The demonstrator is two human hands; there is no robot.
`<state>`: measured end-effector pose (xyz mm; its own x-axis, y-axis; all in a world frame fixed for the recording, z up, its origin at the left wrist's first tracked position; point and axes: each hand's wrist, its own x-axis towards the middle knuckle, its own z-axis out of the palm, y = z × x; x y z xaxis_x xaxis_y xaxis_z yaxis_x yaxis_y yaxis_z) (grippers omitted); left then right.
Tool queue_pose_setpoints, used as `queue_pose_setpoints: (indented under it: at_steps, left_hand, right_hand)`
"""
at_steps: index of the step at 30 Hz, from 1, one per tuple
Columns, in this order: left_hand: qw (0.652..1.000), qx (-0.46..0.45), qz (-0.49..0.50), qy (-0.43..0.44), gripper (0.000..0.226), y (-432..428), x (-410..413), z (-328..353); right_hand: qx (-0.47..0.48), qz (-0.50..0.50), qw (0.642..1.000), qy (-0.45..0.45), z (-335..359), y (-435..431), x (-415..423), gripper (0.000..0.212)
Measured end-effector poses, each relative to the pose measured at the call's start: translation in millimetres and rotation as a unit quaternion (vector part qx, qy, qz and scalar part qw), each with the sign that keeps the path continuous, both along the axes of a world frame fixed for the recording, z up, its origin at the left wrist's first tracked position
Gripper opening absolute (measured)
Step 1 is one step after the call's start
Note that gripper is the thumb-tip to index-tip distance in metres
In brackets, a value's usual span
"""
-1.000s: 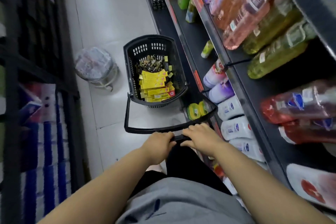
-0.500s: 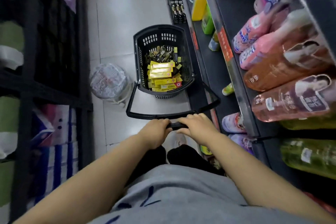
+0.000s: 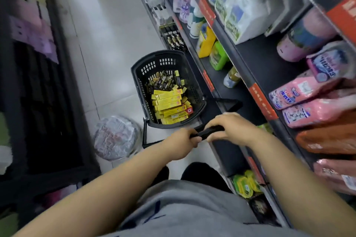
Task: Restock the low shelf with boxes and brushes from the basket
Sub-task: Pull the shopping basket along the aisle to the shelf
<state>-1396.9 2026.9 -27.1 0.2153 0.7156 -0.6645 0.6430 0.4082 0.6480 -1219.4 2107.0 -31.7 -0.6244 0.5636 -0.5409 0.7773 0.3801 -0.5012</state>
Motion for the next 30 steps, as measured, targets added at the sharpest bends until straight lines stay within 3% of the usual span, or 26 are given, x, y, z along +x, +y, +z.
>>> queue_pose_setpoints:
  at_steps: [6,11,17,24,27,30]
  left_hand:
    - [0.993,-0.029,0.056,-0.096,0.013,80.8,-61.7,33.4]
    - [0.992,-0.048,0.05,-0.103,0.018,141.3,-97.9,40.1]
    - [0.995,-0.001,0.088,-0.047,0.016,190.3,-137.0,48.7]
    - [0.978,0.141,-0.083,0.132,0.014,263.8,-174.1,55.9]
    - [0.975,0.153,-0.074,0.141,0.015,298.5,-199.2,49.4]
    - [0.976,0.142,-0.098,0.137,0.017,340.1,-222.6,35.7]
  right_hand:
    - [0.071,-0.123,0.987,0.074,25.9,55.0,-56.5,0.034]
    - [0.084,-0.176,0.968,0.156,26.3,106.5,-82.4,0.029]
    - [0.086,-0.182,0.962,0.183,28.4,162.6,-126.7,0.029]
    - [0.084,-0.237,0.951,0.178,13.7,211.8,-169.6,0.035]
    - [0.107,-0.315,0.923,0.196,2.9,231.7,-199.2,0.054]
    - [0.097,-0.432,0.867,0.231,-10.6,245.1,-229.5,0.078]
